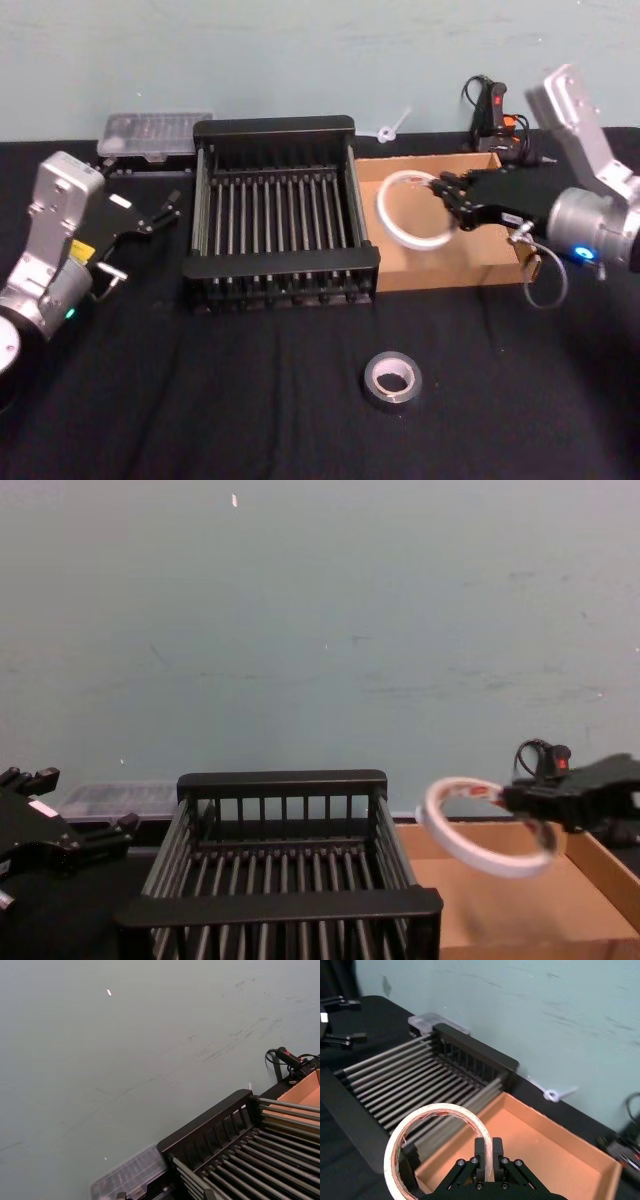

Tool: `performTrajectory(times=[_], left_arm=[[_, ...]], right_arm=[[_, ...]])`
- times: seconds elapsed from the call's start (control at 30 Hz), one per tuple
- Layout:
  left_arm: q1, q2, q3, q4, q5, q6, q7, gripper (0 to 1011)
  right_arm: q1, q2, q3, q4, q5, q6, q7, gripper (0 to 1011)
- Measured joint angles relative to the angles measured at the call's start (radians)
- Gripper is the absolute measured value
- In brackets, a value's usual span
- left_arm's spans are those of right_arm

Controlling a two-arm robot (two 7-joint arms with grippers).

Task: Pick up the white tape and place it into the black box , Pick up the silver tape and place it into the brown box.

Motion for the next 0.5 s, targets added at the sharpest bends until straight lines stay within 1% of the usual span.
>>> performTrajectory(times=[0.03, 0.13, 0.23, 0.37, 0.4, 0.5], left_arm=[[0.0, 0.0, 0.0, 0.0, 0.0, 0.0, 0.0, 1001], [0.0, 0.0, 0.0, 0.0, 0.0, 0.0, 0.0, 1001], [0.0, 0.0, 0.0, 0.0, 0.0, 0.0, 0.0, 1002], [0.0, 0.0, 0.0, 0.0, 0.0, 0.0, 0.0, 1001], [0.0, 0.0, 0.0, 0.0, 0.0, 0.0, 0.0, 1001], [0.0, 0.0, 0.0, 0.0, 0.0, 0.0, 0.0, 1002]], right_arm=[[0.017, -0.011, -0.011, 0.014, -0.005, -0.003, 0.007, 96], [0.044, -0.031, -0.03, 0.038, -0.013, -0.008, 0.019, 96], [0.083, -0.062, -0.059, 0.074, -0.027, -0.016, 0.035, 96], [0.11, -0.087, -0.08, 0.101, -0.036, -0.023, 0.045, 96], [0.124, -0.1, -0.091, 0.116, -0.041, -0.026, 0.05, 96], [0.149, -0.126, -0.109, 0.147, -0.051, -0.033, 0.057, 96]])
